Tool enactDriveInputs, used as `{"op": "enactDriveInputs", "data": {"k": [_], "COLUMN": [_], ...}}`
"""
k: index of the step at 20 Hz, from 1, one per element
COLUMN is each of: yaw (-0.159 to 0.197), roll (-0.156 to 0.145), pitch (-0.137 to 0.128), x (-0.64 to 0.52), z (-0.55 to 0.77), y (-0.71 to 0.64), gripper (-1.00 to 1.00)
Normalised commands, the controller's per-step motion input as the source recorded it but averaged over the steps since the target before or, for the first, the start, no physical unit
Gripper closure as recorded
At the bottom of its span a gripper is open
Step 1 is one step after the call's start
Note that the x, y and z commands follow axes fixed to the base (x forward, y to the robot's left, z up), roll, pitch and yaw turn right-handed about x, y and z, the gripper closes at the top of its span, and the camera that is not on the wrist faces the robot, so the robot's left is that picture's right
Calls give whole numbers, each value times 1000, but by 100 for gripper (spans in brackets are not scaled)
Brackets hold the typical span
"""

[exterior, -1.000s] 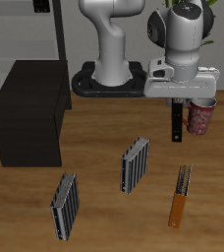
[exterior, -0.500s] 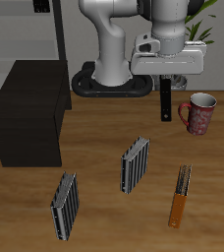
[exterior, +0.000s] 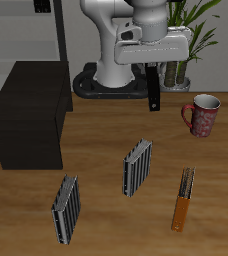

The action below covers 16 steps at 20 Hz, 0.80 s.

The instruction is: Place the black book upright on top of the shelf

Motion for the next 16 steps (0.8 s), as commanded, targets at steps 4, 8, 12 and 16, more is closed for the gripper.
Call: {"op": "enactDriveInputs", "data": {"k": [4,8,12,16], "yaw": [-51,-46,-55,-18], "roll": [21,32,8,-13], "pitch": [36,-4,23,-24], "x": [-8,-58,0,-42], "z": [143,264,62,160], "y": [-350,-677,-367,-436], "gripper": [100,100,100,100]}}
